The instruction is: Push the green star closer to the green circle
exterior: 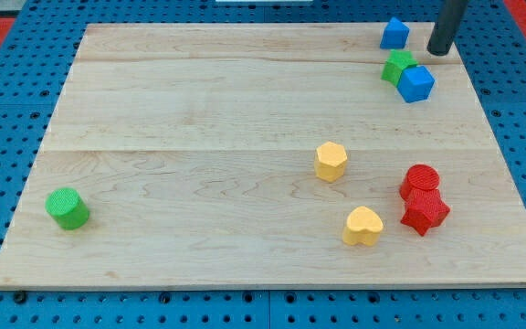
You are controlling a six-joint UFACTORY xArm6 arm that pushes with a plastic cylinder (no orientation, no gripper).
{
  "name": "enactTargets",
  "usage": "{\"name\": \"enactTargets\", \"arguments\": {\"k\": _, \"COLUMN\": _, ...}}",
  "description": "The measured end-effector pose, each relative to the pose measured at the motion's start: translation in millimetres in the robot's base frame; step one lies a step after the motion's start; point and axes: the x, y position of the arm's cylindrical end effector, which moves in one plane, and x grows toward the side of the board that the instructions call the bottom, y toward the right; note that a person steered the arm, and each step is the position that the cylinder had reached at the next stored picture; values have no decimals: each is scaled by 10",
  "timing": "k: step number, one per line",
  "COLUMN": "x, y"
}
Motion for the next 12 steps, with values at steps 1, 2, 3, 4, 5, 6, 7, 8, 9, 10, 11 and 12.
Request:
{"name": "enactTargets", "arguments": {"k": 1, "x": 30, "y": -515}}
{"name": "enactTargets", "arguments": {"k": 2, "x": 214, "y": -1010}}
{"name": "enactTargets", "arguments": {"k": 3, "x": 387, "y": -1125}}
{"name": "enactTargets", "arguments": {"k": 4, "x": 370, "y": -788}}
{"name": "enactTargets", "arguments": {"k": 5, "x": 507, "y": -1319}}
{"name": "enactTargets", "arguments": {"k": 6, "x": 734, "y": -2065}}
{"name": "enactTargets", "arguments": {"k": 7, "x": 540, "y": -2034}}
{"name": "enactTargets", "arguments": {"k": 8, "x": 200, "y": -1158}}
{"name": "enactTargets", "arguments": {"k": 9, "x": 553, "y": -1212}}
{"name": "enactTargets", "arguments": {"k": 10, "x": 993, "y": -1823}}
{"name": "enactTargets", "arguments": {"k": 11, "x": 1053, "y": -1369}}
{"name": "enactTargets", "arguments": {"k": 12, "x": 1098, "y": -1135}}
